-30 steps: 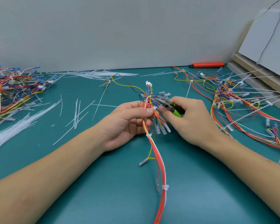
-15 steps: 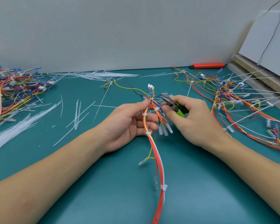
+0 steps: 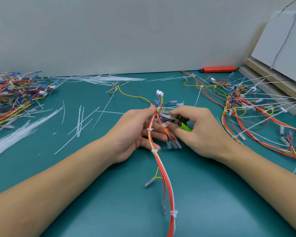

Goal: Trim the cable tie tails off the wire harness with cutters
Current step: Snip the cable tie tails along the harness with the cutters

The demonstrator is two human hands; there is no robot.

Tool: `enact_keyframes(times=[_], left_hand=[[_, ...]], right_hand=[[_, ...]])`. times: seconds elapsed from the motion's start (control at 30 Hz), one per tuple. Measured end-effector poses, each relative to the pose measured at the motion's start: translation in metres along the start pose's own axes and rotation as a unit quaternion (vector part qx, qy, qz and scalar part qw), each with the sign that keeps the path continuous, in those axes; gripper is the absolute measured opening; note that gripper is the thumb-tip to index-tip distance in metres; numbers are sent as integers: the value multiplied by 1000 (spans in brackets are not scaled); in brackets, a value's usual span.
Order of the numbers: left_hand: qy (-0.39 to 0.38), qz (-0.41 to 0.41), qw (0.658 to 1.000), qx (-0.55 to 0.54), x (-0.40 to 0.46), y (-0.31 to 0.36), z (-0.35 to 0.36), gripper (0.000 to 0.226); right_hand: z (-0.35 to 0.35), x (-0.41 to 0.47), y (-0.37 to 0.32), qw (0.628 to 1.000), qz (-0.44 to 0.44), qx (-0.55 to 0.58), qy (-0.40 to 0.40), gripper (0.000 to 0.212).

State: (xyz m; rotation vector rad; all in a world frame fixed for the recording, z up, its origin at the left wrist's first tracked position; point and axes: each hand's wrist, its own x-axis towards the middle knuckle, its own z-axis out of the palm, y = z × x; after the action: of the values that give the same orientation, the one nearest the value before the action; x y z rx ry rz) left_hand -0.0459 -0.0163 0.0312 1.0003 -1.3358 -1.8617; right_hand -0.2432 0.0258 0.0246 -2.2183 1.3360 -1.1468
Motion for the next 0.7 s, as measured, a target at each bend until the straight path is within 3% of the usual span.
enact_keyframes(times=[0.1, 0.2, 0.37, 0.5, 0.7], left_hand=[[11, -9, 1000, -14, 2, 1, -1, 48], [8, -13, 999, -36, 3, 2, -4, 44], [18, -6, 995, -95, 7, -2, -9, 38], [2, 4, 989, -145, 8, -3, -13, 29], [-18, 29, 984, -172, 10, -5, -18, 18]], right_hand=[[-4, 1, 1, 1000, -23, -7, -6, 30], [-3, 1, 3, 997, -50, -34, -41, 13], [-5, 1, 3, 996, -66, -49, -42, 8], [-3, 1, 3, 998, -33, -51, 22, 15], [-9, 3, 15, 979, 35, -197, 31, 6]])
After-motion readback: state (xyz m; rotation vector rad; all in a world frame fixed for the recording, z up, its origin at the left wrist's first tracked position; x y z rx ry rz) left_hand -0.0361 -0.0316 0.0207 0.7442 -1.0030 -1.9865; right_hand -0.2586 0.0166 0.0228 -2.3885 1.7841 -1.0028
